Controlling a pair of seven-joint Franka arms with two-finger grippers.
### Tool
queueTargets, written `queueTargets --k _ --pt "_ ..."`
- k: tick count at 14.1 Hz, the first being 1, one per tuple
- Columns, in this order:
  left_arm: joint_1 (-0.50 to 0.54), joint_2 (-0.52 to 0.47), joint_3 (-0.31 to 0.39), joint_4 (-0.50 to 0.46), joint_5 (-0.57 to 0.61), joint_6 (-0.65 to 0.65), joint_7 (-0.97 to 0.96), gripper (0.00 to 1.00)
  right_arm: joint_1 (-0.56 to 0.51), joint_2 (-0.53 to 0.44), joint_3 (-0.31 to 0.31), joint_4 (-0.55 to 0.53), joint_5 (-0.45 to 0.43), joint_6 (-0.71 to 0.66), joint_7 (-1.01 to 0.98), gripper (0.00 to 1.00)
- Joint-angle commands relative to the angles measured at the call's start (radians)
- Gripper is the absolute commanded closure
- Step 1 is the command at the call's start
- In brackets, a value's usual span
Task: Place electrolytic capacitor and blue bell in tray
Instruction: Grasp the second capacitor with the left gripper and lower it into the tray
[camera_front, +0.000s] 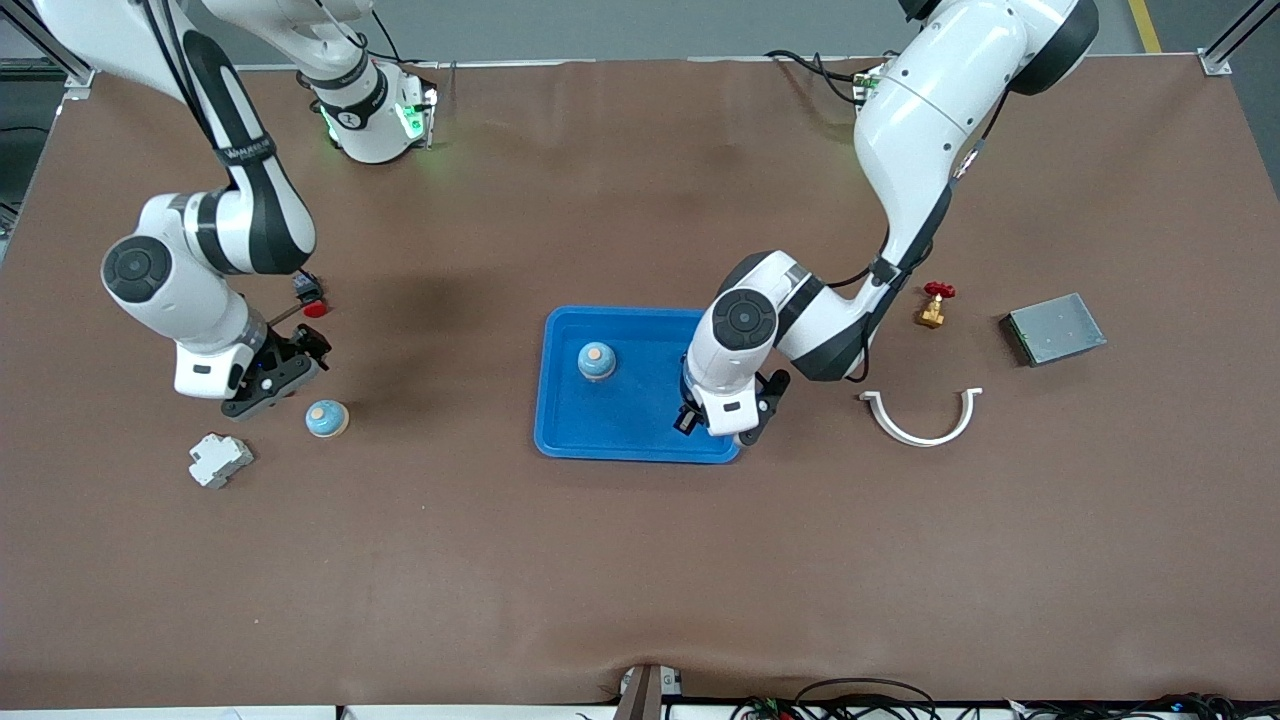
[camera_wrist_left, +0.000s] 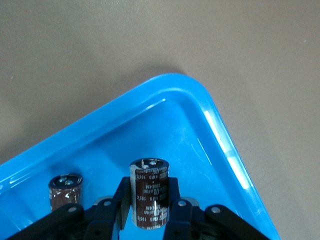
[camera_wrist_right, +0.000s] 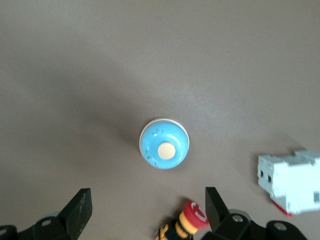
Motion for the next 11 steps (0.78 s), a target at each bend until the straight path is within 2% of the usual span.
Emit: queueTargets --k 1,2,7,11 --pt "-0.007 0.008 0.009 0.027 -0.016 -0.017 -0.002 0.42 -0.024 0.084 0.018 0.063 -0.004 0.011 -0.071 0.0" --pt "-0.009 0.008 0.009 0.027 -0.014 -0.018 -0.002 0.0 -0.023 0.104 0.018 0.077 -0.004 0.013 -0.074 0.0" --pt "-0.001 -0.026 0.012 0.03 -0.004 -0.025 0.001 0.0 -0.038 0.203 0.021 0.167 -0.001 0.017 -0.139 0.0" --pt "0.032 -0.104 0.02 0.067 0.036 -0.13 0.047 0.0 -0.044 0.23 0.025 0.183 -0.001 0.017 -0.148 0.0"
